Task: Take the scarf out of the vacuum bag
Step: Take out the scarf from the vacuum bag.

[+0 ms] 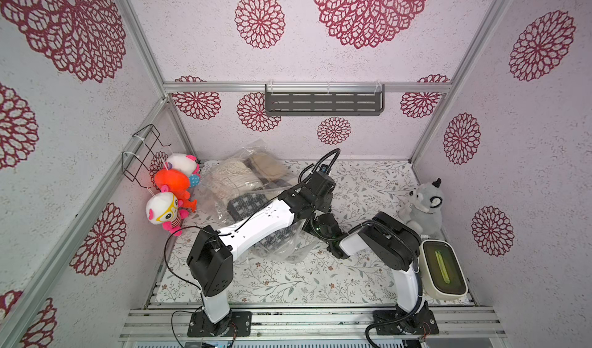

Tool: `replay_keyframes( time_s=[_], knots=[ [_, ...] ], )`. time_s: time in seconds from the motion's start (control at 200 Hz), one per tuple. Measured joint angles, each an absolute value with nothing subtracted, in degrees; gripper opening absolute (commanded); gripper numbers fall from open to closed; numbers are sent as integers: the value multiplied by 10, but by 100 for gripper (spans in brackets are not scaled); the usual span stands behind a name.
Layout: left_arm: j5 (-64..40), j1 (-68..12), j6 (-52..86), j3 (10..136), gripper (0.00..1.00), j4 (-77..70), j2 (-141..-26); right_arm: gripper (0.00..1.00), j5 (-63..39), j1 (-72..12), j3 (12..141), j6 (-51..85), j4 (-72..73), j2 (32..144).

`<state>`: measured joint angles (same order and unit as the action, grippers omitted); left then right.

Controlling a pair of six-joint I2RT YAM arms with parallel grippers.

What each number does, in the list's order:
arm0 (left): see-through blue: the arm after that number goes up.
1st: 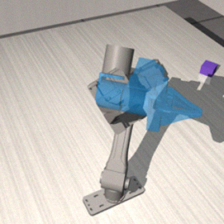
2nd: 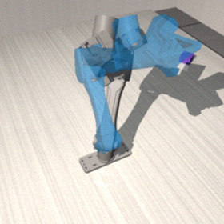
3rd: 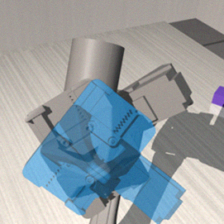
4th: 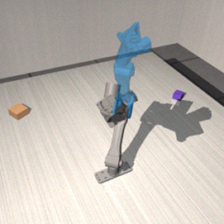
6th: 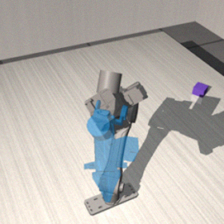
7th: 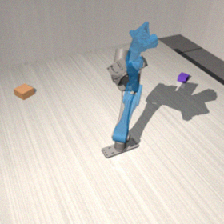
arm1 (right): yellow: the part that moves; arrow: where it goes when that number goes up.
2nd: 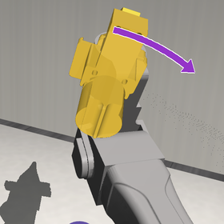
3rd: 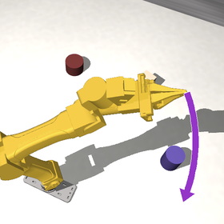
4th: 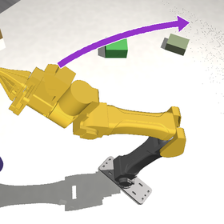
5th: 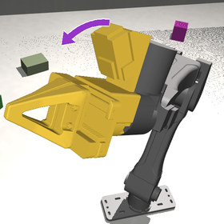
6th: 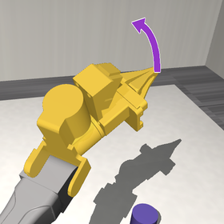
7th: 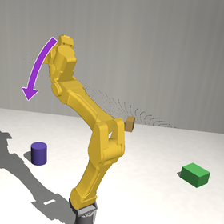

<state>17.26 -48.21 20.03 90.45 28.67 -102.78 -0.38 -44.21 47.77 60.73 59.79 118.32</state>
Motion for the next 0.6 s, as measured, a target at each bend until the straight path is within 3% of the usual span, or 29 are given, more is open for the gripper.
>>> replay_keyframes(
  time_s=[0.265,0.6],
  knots=[
    [151,-435,213,906,0,267,-1049,0,-9,-443,397,602,605,1127],
    [133,-403,220,991,0,270,-1166,0,8,-464,331,569,530,985]
  ],
)
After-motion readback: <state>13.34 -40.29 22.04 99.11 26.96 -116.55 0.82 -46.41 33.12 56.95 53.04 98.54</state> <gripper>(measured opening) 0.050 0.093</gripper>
